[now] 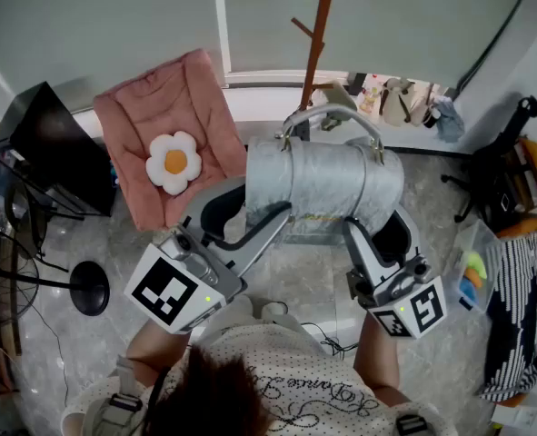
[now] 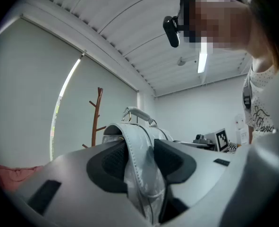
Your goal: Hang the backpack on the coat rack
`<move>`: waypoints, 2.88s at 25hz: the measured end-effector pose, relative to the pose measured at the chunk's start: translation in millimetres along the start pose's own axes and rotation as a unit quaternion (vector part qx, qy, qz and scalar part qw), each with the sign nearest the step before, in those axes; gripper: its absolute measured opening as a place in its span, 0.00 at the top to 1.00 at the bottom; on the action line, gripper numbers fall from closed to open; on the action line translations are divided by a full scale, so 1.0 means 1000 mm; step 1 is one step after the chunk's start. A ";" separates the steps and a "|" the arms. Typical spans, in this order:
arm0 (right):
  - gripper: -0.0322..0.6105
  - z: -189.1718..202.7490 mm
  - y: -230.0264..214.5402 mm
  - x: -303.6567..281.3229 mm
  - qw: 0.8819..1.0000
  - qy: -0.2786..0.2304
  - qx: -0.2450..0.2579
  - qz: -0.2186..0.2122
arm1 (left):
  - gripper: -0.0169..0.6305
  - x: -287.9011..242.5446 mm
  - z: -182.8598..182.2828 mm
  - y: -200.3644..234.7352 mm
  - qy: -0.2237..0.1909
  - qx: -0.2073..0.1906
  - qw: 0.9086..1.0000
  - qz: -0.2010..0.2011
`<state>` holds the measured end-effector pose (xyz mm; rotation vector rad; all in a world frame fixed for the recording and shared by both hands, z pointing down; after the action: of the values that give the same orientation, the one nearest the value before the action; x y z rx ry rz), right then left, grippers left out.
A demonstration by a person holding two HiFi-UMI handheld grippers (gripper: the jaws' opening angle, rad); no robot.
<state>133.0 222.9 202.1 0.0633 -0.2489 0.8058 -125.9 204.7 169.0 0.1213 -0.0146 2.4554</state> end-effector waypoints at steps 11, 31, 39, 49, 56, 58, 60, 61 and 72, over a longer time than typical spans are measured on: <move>0.56 0.007 -0.002 -0.002 1.000 0.004 -0.021 -0.008 | 0.71 -0.001 -0.001 0.002 -0.008 -0.009 1.000 -0.003; 0.56 -0.004 0.000 0.000 1.000 0.009 -0.014 -0.003 | 0.71 -0.002 -0.005 0.000 -0.009 -0.001 1.000 -0.001; 0.56 -0.005 0.000 -0.002 1.000 0.003 -0.004 0.010 | 0.71 -0.007 -0.006 0.006 -0.001 -0.012 1.000 0.011; 0.56 0.000 0.014 0.003 0.999 0.005 -0.008 0.042 | 0.71 -0.007 -0.008 0.014 0.013 -0.030 0.998 0.051; 0.56 0.001 0.027 0.014 0.997 0.045 -0.030 0.048 | 0.71 0.001 -0.004 0.010 0.038 -0.015 0.997 0.066; 0.56 0.006 0.019 0.010 0.997 0.059 -0.036 0.046 | 0.71 -0.006 0.002 0.017 0.047 -0.006 0.997 0.066; 0.56 0.016 -0.009 -0.006 0.996 0.068 -0.040 0.039 | 0.71 -0.030 0.012 0.037 0.054 -0.002 0.996 0.065; 0.56 0.024 -0.028 -0.017 0.996 0.071 -0.043 0.035 | 0.71 -0.046 0.018 0.050 0.057 0.001 0.996 0.063; 0.57 0.056 -0.158 -0.061 0.993 0.084 -0.063 -0.046 | 0.71 -0.143 0.046 0.092 0.076 0.003 0.997 -0.002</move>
<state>194.9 61.9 247.2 -0.1102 -0.1352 0.6972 -69.5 41.6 203.8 -0.0615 0.0601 2.4552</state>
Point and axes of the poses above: the fingertips, and each gripper's own axes: x backward along the fingers, y to its left, z out of its underside, the point moved 10 cm from there along x, backward along the fingers
